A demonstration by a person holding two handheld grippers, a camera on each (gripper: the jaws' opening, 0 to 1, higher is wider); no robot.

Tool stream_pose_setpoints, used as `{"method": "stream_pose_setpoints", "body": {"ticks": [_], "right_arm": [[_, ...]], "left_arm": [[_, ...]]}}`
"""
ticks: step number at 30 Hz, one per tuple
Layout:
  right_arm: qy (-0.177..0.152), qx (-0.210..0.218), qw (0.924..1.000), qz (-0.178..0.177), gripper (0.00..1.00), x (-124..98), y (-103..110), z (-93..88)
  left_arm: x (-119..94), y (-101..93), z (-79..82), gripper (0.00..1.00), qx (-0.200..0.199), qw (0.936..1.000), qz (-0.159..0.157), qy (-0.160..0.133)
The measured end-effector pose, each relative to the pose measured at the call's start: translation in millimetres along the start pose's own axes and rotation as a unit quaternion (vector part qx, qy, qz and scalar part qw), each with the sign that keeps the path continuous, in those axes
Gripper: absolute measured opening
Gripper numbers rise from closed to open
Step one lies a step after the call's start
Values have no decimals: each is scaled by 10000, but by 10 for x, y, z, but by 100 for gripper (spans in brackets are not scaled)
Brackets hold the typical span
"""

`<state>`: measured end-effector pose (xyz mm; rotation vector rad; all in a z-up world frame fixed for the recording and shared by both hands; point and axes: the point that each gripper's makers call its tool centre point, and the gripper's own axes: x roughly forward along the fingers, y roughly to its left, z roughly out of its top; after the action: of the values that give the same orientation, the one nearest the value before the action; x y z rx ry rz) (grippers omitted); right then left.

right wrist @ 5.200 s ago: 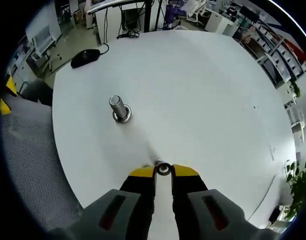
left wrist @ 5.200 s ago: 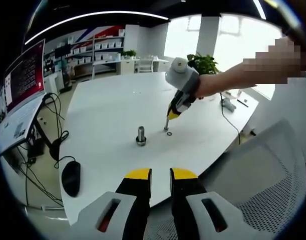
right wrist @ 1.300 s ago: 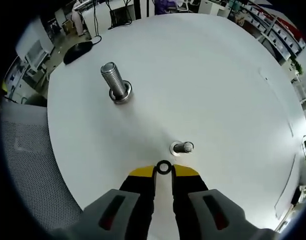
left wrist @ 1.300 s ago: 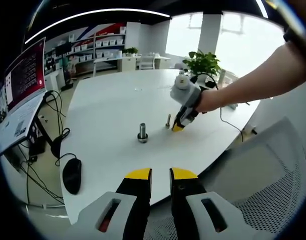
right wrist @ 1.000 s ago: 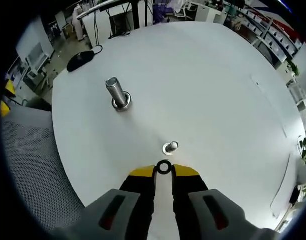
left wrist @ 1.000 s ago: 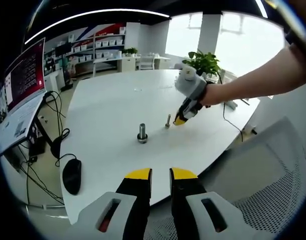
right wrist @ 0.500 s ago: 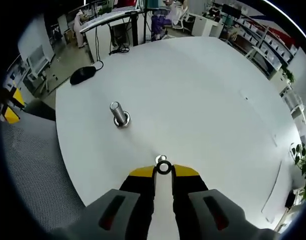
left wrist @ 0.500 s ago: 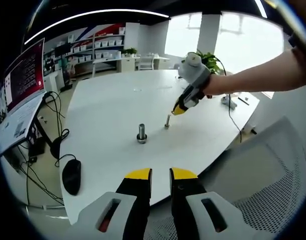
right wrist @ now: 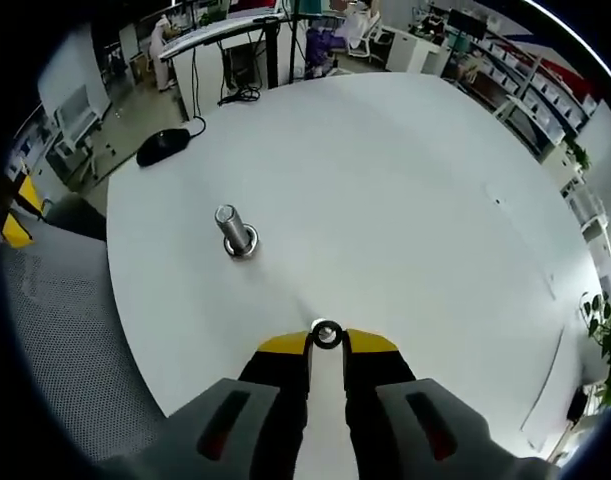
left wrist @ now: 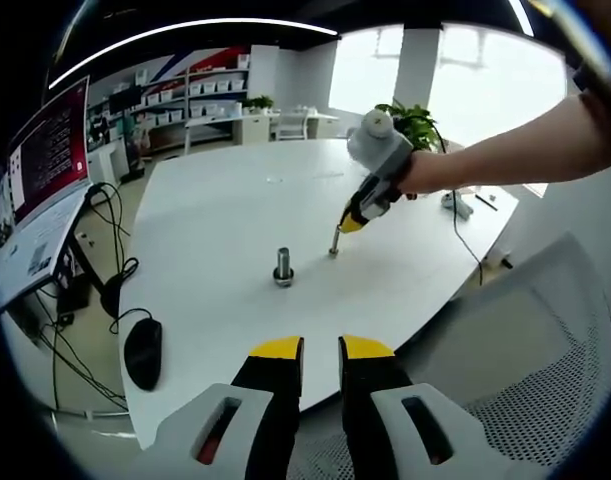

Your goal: Place the washer onto the threaded stud by aligning its center hole with the stud, sliding it down to the base, and recovering from edge contact or off-axis alignment until the washer reaches the visible bottom stop.

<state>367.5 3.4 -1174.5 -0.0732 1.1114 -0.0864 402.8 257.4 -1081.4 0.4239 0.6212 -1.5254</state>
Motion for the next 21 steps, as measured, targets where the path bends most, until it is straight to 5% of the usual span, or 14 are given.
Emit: {"method": "stream_pose_setpoints", "body": {"ticks": [21], "right_arm": [[250,-192,9993,204,14,163,35,-16]], "left_arm": [[0,7,-14,11,-17,10000,33,35]]}}
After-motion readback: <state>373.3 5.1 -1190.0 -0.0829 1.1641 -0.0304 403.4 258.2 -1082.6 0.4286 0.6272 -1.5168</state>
